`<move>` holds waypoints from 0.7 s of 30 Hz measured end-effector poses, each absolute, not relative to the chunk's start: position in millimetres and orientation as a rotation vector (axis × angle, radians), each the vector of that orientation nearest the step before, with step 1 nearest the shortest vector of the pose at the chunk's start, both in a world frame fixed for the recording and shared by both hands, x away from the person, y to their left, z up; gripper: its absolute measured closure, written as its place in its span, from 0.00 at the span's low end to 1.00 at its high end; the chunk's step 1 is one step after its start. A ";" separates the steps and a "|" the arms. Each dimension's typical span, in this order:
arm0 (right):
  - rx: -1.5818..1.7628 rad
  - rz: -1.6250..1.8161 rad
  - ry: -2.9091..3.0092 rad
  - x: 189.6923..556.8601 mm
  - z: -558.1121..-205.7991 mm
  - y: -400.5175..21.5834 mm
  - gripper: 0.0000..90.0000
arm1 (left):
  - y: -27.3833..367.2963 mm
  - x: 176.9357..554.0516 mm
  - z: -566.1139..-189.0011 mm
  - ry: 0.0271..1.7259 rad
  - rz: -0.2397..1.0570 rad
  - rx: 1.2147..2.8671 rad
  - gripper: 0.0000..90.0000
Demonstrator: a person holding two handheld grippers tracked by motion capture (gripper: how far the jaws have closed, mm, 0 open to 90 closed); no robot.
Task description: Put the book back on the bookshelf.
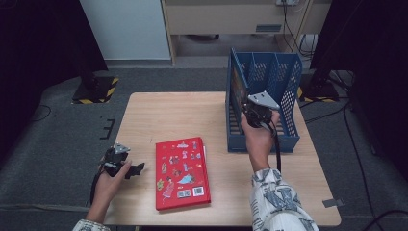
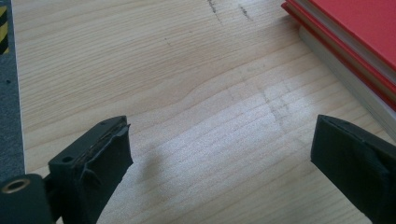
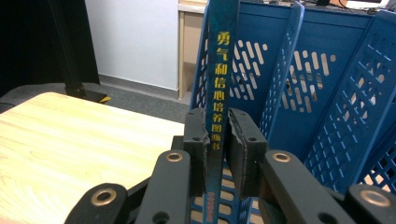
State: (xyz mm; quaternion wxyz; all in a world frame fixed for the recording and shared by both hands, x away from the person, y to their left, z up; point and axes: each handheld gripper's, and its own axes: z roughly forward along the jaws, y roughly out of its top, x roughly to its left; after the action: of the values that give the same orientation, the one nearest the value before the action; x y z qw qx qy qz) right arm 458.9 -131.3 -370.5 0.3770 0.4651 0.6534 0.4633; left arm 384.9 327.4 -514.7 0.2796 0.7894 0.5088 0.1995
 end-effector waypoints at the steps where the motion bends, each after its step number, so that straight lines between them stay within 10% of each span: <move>1: 1.191 1.189 1.672 458.8 -370.3 -130.4 0.86 | 327.3 385.1 -514.7 1.365 0.534 2.118 0.05; 21: 1.163 1.206 1.712 462.7 -370.2 -108.7 0.80 | 328.7 385.2 -513.8 1.363 0.534 2.113 0.05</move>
State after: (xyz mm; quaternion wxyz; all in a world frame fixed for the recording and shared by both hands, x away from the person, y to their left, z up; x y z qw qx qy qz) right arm 462.7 -108.7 -370.2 0.3642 0.4522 0.6655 0.4689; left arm 385.2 328.7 -513.8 0.2816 0.7888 0.5087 0.1992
